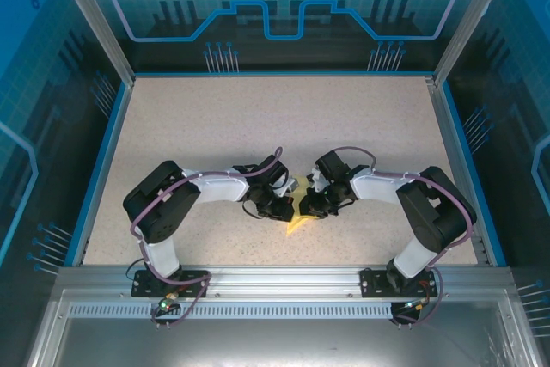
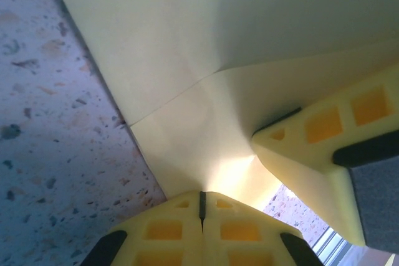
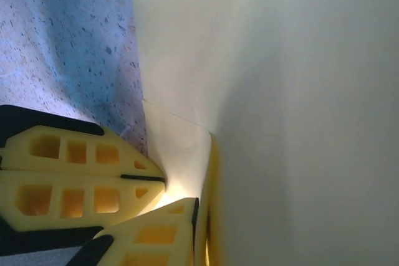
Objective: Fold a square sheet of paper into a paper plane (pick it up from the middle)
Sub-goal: Fourth fold the wing at the center of the table.
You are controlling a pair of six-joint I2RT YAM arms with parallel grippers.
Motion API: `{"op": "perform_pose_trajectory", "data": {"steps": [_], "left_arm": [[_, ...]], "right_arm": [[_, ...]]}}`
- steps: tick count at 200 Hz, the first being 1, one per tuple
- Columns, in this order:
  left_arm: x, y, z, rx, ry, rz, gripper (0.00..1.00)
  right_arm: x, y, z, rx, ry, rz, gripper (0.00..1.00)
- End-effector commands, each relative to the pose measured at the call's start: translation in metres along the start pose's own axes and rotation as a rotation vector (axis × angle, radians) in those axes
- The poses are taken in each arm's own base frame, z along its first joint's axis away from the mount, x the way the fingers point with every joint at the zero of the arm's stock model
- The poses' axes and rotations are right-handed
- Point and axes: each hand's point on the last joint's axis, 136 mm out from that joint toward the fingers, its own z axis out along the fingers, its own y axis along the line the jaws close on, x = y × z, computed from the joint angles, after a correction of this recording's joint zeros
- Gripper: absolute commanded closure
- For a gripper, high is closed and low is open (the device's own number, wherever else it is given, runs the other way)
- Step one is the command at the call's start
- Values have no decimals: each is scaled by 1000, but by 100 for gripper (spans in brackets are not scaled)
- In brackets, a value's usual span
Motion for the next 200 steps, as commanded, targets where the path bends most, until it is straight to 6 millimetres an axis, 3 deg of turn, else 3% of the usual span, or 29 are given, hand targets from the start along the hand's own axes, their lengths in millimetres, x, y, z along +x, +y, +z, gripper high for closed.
{"op": "perform_pose_trajectory", "data": {"steps": [1,40,116,200], "left_arm": [[11,24,11,-89,35,-2,97],[10,28,13,-98,35,-4,98],[1,23,8,-42,4,-18,100],[1,26,6,-35,1,-22,100]], "right_arm": [[5,11,-4,-38,9,-14,82],[5,24,-14,-89,-15,-25,75],[10,32,-21,-132,-17,-22,76],[2,35,-22,-147,-36,-20,80]]}}
